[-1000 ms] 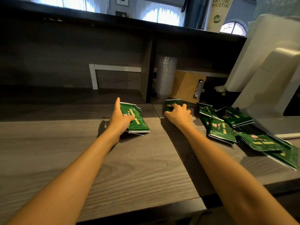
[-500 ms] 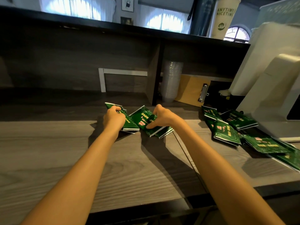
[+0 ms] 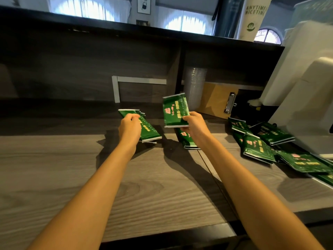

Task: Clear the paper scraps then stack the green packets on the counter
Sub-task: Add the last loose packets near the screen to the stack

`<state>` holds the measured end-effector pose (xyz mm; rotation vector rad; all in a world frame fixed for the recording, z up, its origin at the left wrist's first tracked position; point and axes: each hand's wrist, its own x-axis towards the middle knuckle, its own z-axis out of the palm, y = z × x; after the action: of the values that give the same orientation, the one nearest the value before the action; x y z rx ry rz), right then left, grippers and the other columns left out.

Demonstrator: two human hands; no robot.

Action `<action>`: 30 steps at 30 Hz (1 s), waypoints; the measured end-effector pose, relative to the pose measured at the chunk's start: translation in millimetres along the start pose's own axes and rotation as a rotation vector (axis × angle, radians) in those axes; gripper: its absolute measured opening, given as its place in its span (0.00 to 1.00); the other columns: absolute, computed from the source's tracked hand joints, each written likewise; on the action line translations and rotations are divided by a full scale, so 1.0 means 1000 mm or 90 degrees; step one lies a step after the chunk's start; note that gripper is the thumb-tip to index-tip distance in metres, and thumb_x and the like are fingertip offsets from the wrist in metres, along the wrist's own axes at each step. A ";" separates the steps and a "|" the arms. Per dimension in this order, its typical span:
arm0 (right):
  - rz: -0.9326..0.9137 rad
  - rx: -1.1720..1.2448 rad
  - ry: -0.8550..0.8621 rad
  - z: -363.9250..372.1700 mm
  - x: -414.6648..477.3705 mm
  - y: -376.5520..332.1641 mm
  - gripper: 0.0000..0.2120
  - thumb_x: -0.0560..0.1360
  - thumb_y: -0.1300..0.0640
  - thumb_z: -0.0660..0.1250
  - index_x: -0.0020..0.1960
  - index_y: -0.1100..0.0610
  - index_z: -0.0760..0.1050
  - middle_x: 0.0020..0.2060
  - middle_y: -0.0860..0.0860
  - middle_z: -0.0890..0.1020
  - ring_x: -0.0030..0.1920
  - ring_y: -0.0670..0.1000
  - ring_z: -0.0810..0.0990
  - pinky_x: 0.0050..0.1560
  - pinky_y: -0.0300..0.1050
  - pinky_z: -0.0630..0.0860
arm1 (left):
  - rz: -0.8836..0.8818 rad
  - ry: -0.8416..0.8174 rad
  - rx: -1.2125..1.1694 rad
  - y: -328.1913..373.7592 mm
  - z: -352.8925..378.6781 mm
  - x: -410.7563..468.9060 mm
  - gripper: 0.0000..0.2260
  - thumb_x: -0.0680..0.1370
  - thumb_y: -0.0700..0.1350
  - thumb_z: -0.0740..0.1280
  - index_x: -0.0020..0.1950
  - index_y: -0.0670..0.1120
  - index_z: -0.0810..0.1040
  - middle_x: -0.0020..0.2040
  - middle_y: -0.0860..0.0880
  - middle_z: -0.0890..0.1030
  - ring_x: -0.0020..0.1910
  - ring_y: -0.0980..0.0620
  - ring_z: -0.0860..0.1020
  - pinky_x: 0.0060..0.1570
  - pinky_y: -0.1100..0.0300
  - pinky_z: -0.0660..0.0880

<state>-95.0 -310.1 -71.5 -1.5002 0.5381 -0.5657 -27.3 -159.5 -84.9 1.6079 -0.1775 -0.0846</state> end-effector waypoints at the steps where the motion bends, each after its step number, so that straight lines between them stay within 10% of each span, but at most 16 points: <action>1: 0.003 0.063 -0.054 0.005 -0.006 0.000 0.13 0.79 0.68 0.55 0.63 0.68 0.69 0.54 0.61 0.76 0.50 0.54 0.76 0.37 0.40 0.74 | -0.006 -0.020 -0.020 0.001 0.001 -0.002 0.12 0.82 0.48 0.54 0.57 0.46 0.75 0.55 0.44 0.78 0.48 0.50 0.76 0.42 0.59 0.71; 6: -0.082 -0.134 -0.225 0.027 -0.029 0.004 0.12 0.78 0.65 0.60 0.61 0.66 0.74 0.47 0.57 0.80 0.42 0.48 0.79 0.37 0.35 0.78 | -0.037 -0.095 -0.076 0.001 0.004 -0.006 0.13 0.77 0.48 0.66 0.59 0.44 0.74 0.54 0.47 0.80 0.49 0.50 0.79 0.43 0.58 0.75; 12: -0.173 -0.570 0.128 -0.008 0.001 0.013 0.17 0.76 0.50 0.65 0.53 0.64 0.78 0.49 0.58 0.81 0.51 0.56 0.78 0.52 0.50 0.75 | -0.044 -0.066 -0.055 -0.002 -0.001 0.000 0.22 0.74 0.36 0.68 0.66 0.45 0.66 0.61 0.44 0.75 0.53 0.47 0.77 0.42 0.57 0.74; 16: 0.039 -0.786 0.087 -0.028 0.004 0.017 0.41 0.68 0.33 0.67 0.68 0.62 0.66 0.66 0.60 0.68 0.67 0.60 0.65 0.64 0.52 0.66 | -0.015 -0.109 -0.025 -0.003 0.001 -0.005 0.39 0.74 0.33 0.67 0.77 0.54 0.48 0.69 0.45 0.67 0.52 0.52 0.71 0.40 0.60 0.73; 21: 0.099 -0.698 0.055 -0.030 0.006 0.015 0.48 0.64 0.35 0.72 0.71 0.63 0.58 0.68 0.60 0.67 0.68 0.59 0.67 0.64 0.51 0.69 | -0.002 -0.134 0.024 0.000 0.001 -0.008 0.27 0.77 0.33 0.63 0.71 0.54 0.63 0.63 0.43 0.71 0.45 0.50 0.76 0.34 0.61 0.74; 30: -0.003 -0.192 0.105 -0.016 0.006 0.010 0.15 0.78 0.65 0.60 0.63 0.62 0.62 0.59 0.58 0.75 0.60 0.58 0.75 0.58 0.52 0.74 | -0.027 -0.099 0.028 -0.003 0.004 -0.006 0.13 0.83 0.42 0.51 0.60 0.45 0.74 0.59 0.43 0.74 0.49 0.49 0.75 0.37 0.61 0.71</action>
<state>-101.1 -325.9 -81.5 -1.7483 0.7739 -0.6365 -33.3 -162.8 -88.7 1.6502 -0.2671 -0.2402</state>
